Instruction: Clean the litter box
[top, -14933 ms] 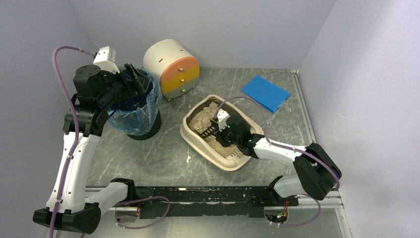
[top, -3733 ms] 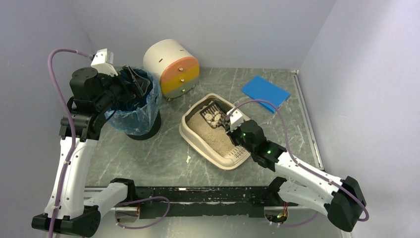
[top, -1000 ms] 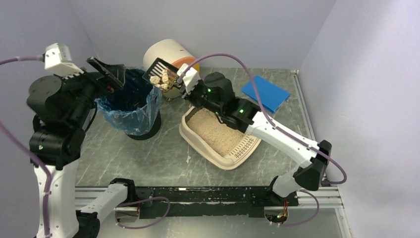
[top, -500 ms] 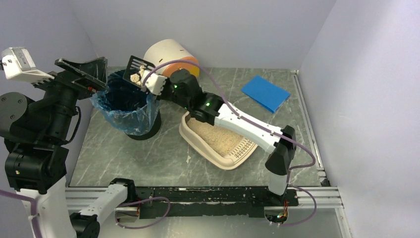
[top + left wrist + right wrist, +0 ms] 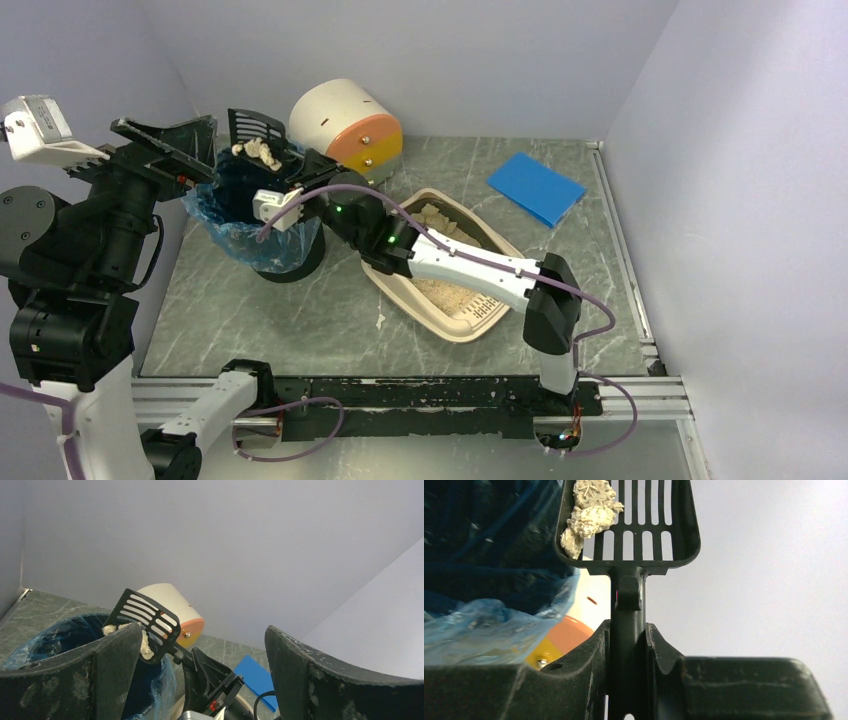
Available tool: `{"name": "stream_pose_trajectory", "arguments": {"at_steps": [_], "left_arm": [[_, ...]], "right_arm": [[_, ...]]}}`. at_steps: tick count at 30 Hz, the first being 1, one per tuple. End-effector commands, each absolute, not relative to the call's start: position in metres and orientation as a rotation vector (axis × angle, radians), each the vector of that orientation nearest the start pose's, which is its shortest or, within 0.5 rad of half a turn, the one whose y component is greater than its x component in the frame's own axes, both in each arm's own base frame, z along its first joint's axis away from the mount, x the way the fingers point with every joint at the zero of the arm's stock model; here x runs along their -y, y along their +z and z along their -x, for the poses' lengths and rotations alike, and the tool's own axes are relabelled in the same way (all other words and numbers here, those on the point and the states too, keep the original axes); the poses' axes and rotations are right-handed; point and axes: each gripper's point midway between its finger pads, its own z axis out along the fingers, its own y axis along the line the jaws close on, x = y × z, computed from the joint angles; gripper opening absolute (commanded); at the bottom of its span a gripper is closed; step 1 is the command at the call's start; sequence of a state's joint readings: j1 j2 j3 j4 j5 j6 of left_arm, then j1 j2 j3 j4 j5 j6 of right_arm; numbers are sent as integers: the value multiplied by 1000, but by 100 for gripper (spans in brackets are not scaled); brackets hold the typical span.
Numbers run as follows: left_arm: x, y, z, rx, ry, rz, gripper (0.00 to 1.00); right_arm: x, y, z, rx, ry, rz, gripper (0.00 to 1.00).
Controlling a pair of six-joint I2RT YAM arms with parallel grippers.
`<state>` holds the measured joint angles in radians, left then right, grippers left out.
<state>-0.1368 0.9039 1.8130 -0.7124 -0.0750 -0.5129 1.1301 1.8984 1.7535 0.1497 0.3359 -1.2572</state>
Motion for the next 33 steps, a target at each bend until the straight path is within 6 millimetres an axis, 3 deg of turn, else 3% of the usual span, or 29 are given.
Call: {"name": "stream_pose_trajectory", "arguments": {"at_steps": [1, 5, 16, 23, 33], "left_arm": [[38, 566, -203, -1353, -499, 310, 97], [37, 567, -202, -1348, -498, 309, 97], [33, 564, -206, -1356, -464, 313, 97], [35, 562, -209, -1362, -459, 302, 97], [36, 559, -213, -1372, -447, 289, 97]], "right_arm": [[-484, 402, -337, -619, -626, 1323, 0], [-483, 394, -340, -569, -743, 1356, 0], [-489, 385, -317, -296, -993, 1400, 0], [-495, 379, -311, -246, -1039, 1411, 0], [-499, 388, -304, -212, -1050, 1395, 0]]}}
